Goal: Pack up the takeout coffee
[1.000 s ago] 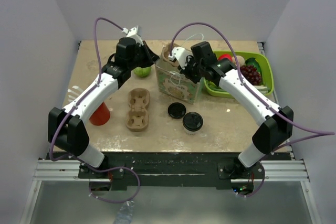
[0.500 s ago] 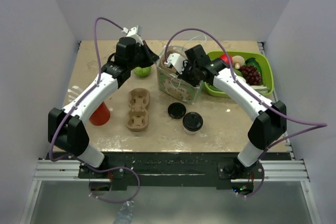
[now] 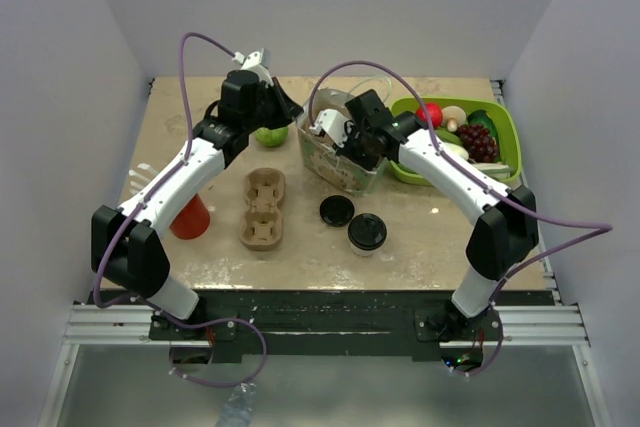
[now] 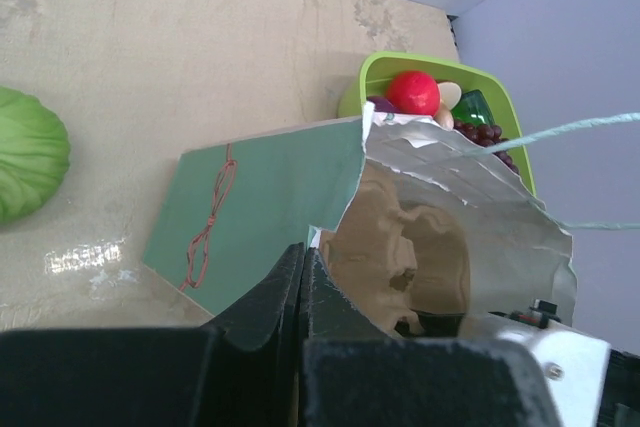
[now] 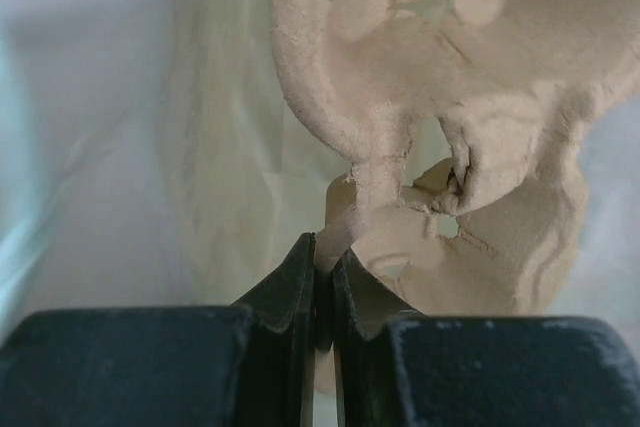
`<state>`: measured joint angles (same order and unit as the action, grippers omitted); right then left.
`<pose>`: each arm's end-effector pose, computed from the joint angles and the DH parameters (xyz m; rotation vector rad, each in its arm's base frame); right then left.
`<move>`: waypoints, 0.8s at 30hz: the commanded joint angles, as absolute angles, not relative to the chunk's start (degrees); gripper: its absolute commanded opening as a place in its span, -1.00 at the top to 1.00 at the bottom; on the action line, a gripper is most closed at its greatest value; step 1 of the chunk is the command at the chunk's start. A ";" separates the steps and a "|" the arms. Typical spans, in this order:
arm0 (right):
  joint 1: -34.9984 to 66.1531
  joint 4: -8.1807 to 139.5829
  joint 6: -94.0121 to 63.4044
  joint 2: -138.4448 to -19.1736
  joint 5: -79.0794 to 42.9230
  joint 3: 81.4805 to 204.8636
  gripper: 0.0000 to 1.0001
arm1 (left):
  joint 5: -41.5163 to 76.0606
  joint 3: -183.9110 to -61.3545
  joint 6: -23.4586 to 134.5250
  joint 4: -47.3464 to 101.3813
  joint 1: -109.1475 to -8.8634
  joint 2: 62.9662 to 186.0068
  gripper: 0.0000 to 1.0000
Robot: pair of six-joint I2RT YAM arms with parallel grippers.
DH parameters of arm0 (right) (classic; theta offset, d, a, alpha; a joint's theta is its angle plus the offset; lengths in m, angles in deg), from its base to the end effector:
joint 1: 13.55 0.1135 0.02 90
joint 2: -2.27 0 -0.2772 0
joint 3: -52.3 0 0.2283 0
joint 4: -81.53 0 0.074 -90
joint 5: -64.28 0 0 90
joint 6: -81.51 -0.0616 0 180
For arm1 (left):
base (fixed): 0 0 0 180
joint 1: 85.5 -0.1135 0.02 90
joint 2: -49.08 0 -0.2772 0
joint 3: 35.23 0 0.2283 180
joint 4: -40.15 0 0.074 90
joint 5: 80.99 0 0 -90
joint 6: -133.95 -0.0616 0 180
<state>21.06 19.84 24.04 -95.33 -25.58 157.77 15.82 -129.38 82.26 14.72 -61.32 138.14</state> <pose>0.2986 0.2062 0.3101 -1.3889 2.0910 0.0179 0.3342 -0.1580 0.3639 -0.1651 2.0100 -0.8297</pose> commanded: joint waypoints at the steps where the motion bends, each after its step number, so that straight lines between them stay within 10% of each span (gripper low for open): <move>1: 20.90 16.81 22.89 -96.78 -28.79 159.21 0.74 | 15.78 -131.24 80.69 16.13 -61.25 136.18 1.00; 5: 20.90 18.04 22.27 -95.99 -28.44 159.64 0.16 | 15.78 -131.15 80.25 15.86 -61.25 136.01 1.00; 24: 20.99 29.81 12.70 -83.78 -23.87 162.02 -0.42 | 17.89 -130.97 80.34 15.60 -61.16 136.35 1.00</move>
